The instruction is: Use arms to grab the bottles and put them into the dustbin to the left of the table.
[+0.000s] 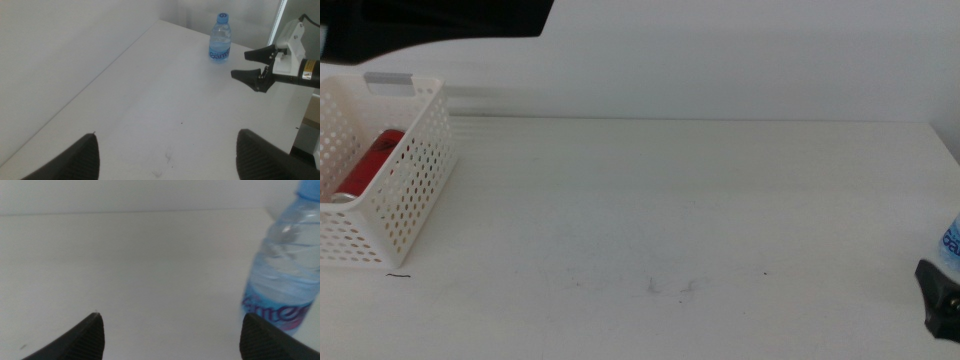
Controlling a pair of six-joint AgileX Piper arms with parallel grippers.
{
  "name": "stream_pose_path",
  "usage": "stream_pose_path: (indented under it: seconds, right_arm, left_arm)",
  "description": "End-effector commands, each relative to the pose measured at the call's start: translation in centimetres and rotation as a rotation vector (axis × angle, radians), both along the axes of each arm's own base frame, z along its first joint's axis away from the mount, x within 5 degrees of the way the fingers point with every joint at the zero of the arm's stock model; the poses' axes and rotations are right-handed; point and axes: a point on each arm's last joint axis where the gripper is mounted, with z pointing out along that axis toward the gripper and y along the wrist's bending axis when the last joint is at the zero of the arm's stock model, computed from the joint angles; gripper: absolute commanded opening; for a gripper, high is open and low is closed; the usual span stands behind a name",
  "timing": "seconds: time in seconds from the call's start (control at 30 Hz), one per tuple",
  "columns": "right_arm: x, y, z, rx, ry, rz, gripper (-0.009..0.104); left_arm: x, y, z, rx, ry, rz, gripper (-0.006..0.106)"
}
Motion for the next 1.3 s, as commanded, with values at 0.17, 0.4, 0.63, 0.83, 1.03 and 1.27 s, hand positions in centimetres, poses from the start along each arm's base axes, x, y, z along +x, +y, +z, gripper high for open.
stream_pose_path:
  seconds: [0.17,0.4,0.63,0.83,1.03,1.27]
  right_arm:
    - [0.6,-1.4,0.0,-0.009,-0.063,-0.153,0.093]
    - [0.7,-2.9,-1.0,-0.039,-0.021,-0.319,0.093]
    - [1.9,-3.3,-3.6,-0.169,0.026,-0.326,0.093]
    - [1.9,-3.3,-5.4,-0.172,0.134,-0.322,0.093]
    - [1.8,-3.9,-5.7,-0.151,0.147,-0.318,0.093]
    - [1.9,-3.8,-5.7,-0.060,0.131,-0.339,0.093]
  left_arm:
    - [-0.2,0.0,0.1,-0.007,-0.008,-0.005,0.094]
    - [-0.1,0.0,0.4,-0.031,-0.034,0.007,0.094]
    - [0.0,0.0,0.4,-0.034,-0.036,0.008,0.094]
    - [0.0,0.0,0.4,-0.036,-0.038,0.009,0.094]
    - [0.0,0.0,0.5,-0.037,-0.039,0.010,0.094]
    - [0.1,0.0,0.6,-0.046,-0.049,0.014,0.094]
